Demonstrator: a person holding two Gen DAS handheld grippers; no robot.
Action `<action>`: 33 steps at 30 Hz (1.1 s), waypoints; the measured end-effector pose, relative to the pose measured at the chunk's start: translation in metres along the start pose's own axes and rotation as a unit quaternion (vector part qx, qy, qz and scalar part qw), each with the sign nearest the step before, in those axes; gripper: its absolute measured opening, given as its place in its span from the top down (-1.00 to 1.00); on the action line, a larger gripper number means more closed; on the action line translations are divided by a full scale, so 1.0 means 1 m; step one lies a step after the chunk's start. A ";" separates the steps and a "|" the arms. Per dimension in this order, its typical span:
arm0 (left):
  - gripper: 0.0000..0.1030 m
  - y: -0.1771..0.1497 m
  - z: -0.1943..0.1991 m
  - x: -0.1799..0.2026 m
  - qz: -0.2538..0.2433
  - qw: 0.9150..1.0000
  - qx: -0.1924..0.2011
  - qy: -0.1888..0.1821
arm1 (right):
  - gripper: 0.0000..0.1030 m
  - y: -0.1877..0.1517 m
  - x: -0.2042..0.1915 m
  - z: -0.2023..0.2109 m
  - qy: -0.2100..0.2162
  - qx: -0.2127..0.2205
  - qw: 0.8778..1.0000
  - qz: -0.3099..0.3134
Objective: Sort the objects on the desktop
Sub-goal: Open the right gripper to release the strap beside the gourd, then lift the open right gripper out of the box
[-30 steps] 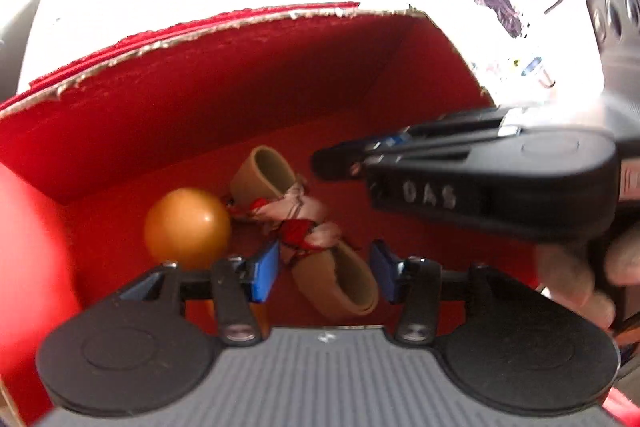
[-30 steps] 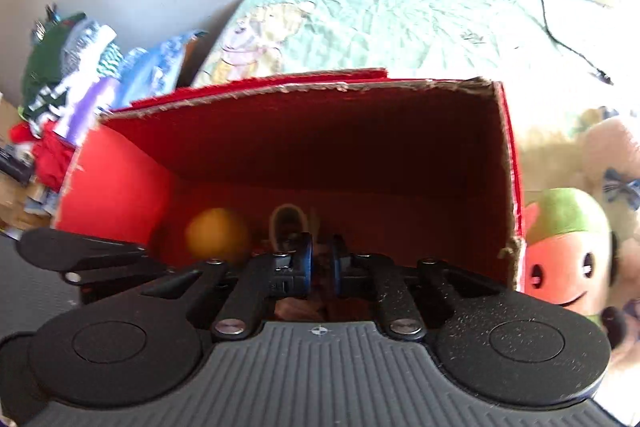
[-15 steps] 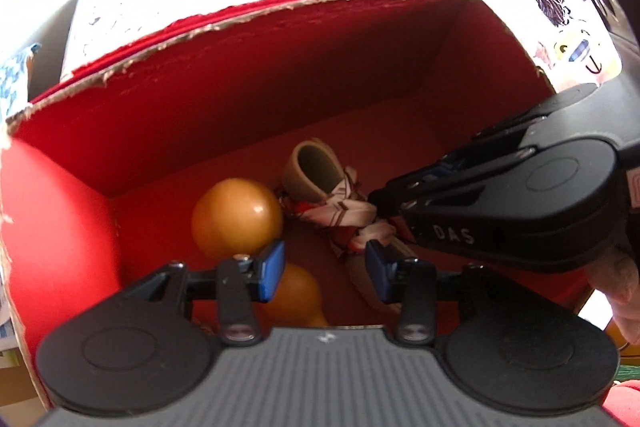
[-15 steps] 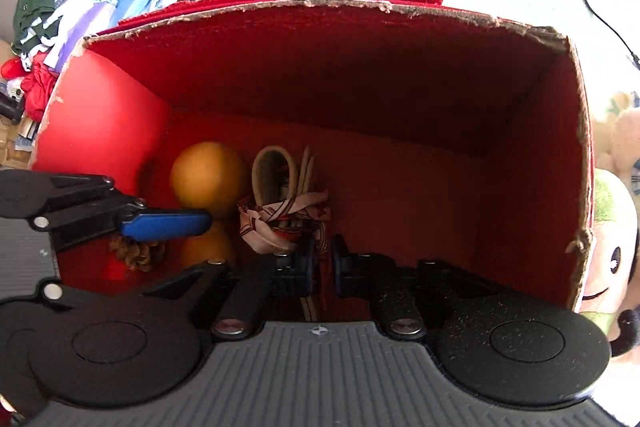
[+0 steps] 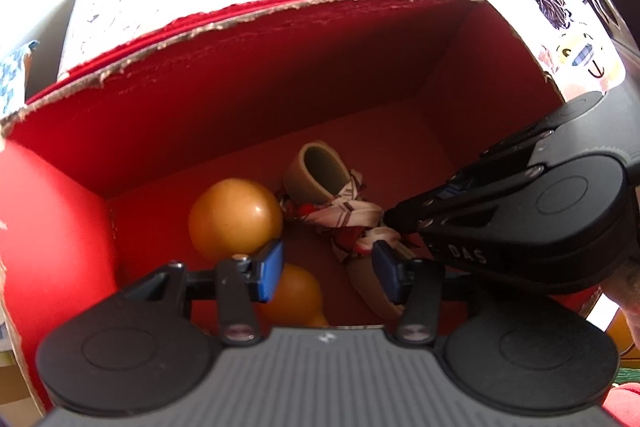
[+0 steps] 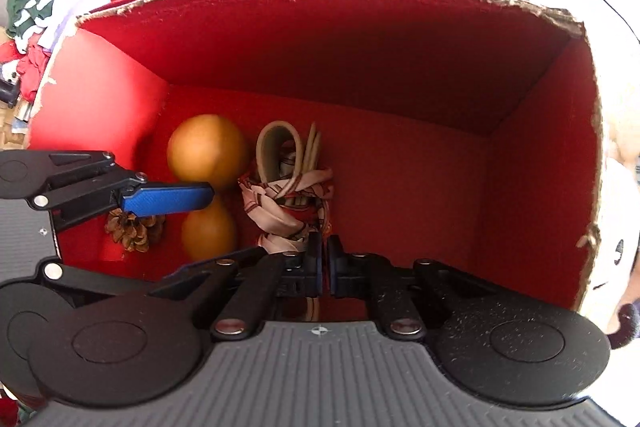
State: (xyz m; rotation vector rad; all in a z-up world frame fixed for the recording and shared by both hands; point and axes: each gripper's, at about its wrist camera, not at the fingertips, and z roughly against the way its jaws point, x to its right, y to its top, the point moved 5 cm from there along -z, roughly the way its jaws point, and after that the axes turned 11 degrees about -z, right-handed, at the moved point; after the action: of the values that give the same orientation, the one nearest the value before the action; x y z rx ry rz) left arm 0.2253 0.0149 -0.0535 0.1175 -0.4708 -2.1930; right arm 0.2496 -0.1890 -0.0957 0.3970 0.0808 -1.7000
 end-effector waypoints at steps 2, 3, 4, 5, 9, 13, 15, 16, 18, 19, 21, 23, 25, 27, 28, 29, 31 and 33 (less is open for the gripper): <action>-0.03 0.001 -0.002 0.004 -0.001 1.000 -0.001 0.002 | 0.93 -0.001 0.002 -0.002 0.013 0.000 1.000 -0.011; -0.02 0.002 -0.002 0.005 0.002 1.000 0.001 0.003 | 0.93 -0.001 0.003 -0.002 0.016 0.001 1.000 -0.013; -0.02 0.004 -0.005 0.008 0.005 1.000 0.001 0.003 | 0.93 0.000 0.004 -0.001 0.021 0.003 1.000 -0.015; -0.02 0.003 -0.004 0.008 0.008 1.000 0.001 0.001 | 0.93 0.000 0.004 0.001 0.028 0.006 0.999 -0.017; -0.02 -0.003 -0.002 0.010 0.011 1.000 0.001 0.003 | 0.93 -0.001 0.006 0.002 0.032 0.016 0.999 -0.020; -0.05 -0.005 -0.002 0.017 0.013 1.000 -0.001 0.008 | 0.93 0.001 0.006 0.001 0.030 0.015 0.999 -0.021; -0.06 -0.007 0.000 0.016 0.013 1.000 -0.003 0.011 | 0.93 0.000 0.004 0.000 0.025 0.017 0.999 -0.019; -0.08 -0.007 0.000 0.015 0.010 1.000 -0.003 0.014 | 0.93 0.000 0.004 0.000 0.021 0.016 0.999 -0.018; -0.12 -0.011 0.004 0.013 0.001 1.000 -0.004 0.026 | 0.93 0.000 -0.006 0.005 0.011 0.014 1.000 -0.014; -0.14 -0.010 0.004 0.012 -0.004 0.999 -0.004 0.033 | 0.90 0.000 -0.006 0.006 0.005 0.015 1.000 -0.012; -0.15 -0.010 0.006 0.010 -0.009 0.999 -0.004 0.042 | 0.86 -0.002 -0.006 0.009 -0.006 0.024 1.000 -0.009; -0.15 -0.011 0.008 0.008 -0.016 0.999 -0.005 0.049 | 0.85 -0.004 -0.007 0.011 -0.015 0.029 0.999 -0.006; -0.15 -0.011 0.010 0.006 -0.024 0.998 -0.004 0.058 | 0.85 -0.005 -0.008 0.013 -0.018 0.032 0.999 -0.003; -0.14 -0.012 0.013 0.002 -0.027 0.998 -0.004 0.065 | 0.85 -0.006 -0.008 0.015 -0.019 0.037 0.999 -0.003; -0.13 -0.012 0.015 0.000 -0.026 0.997 -0.004 0.067 | 0.84 -0.007 -0.009 0.016 -0.018 0.041 0.999 -0.003; -0.11 -0.013 0.016 -0.002 -0.027 0.997 -0.003 0.068 | 0.83 -0.008 -0.009 0.017 -0.017 0.043 0.999 -0.002; -0.10 -0.015 0.019 -0.005 -0.030 0.997 -0.005 0.071 | 0.82 -0.011 -0.010 0.016 -0.015 0.043 0.999 0.000; -0.07 -0.017 0.022 -0.010 -0.033 0.996 -0.004 0.079 | 0.76 -0.013 -0.012 0.019 -0.008 0.056 0.998 0.000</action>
State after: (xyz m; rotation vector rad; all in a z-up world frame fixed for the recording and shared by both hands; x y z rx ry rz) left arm 0.2131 0.0384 -0.0404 0.3045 -0.3726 -2.2296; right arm 0.2342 -0.1808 -0.0762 0.4668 -0.0255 -1.7129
